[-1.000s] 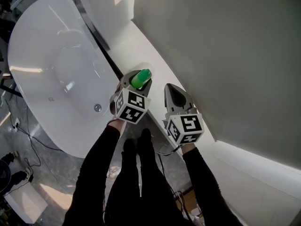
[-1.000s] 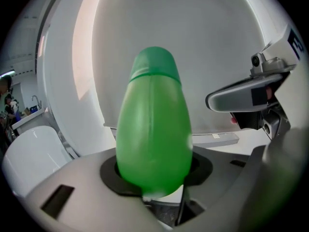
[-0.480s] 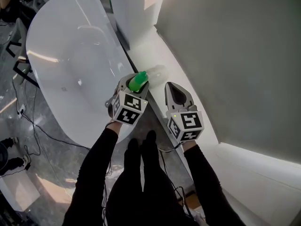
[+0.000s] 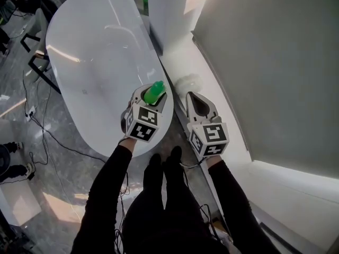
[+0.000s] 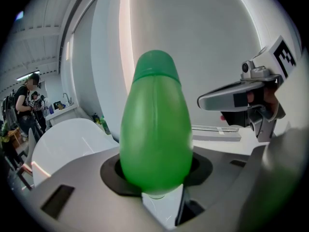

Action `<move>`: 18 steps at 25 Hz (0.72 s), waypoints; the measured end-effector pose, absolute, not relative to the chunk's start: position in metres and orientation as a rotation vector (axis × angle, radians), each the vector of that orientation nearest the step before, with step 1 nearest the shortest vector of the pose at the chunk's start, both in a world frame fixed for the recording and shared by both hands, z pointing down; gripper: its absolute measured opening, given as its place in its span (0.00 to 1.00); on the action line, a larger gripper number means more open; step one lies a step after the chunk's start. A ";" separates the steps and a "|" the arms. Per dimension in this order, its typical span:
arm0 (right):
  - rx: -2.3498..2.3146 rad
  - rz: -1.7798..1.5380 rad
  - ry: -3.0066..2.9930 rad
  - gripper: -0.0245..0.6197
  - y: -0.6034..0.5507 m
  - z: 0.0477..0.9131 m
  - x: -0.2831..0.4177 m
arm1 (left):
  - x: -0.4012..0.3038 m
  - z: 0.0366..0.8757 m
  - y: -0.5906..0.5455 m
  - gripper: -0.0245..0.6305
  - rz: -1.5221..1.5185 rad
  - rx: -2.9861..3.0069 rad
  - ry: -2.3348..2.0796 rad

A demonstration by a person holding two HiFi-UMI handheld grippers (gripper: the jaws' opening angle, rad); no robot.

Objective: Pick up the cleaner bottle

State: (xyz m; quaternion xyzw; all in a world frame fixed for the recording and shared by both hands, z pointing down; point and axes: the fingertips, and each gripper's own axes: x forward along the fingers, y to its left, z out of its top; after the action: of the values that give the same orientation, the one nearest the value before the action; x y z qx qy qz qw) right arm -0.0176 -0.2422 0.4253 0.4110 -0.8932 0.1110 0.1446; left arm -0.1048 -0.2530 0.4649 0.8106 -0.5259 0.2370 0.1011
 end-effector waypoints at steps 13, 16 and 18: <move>1.053 0.275 -2.628 0.04 -0.210 0.414 -0.073 | -0.170 0.448 -0.204 0.33 0.648 2.286 -1.692; 1.025 0.265 -2.641 0.04 -0.202 0.410 -0.084 | -0.180 0.445 -0.191 0.33 0.641 2.262 -1.718; 1.007 0.259 -2.651 0.04 -0.197 0.408 -0.091 | -0.188 0.443 -0.183 0.33 0.638 2.248 -1.735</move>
State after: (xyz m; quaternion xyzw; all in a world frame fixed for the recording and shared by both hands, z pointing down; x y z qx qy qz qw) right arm -0.0914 -0.1967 0.4076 0.3500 -0.9208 0.0898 0.1466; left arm -0.1877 -0.1832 0.4428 0.7672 -0.5922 0.2176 0.1154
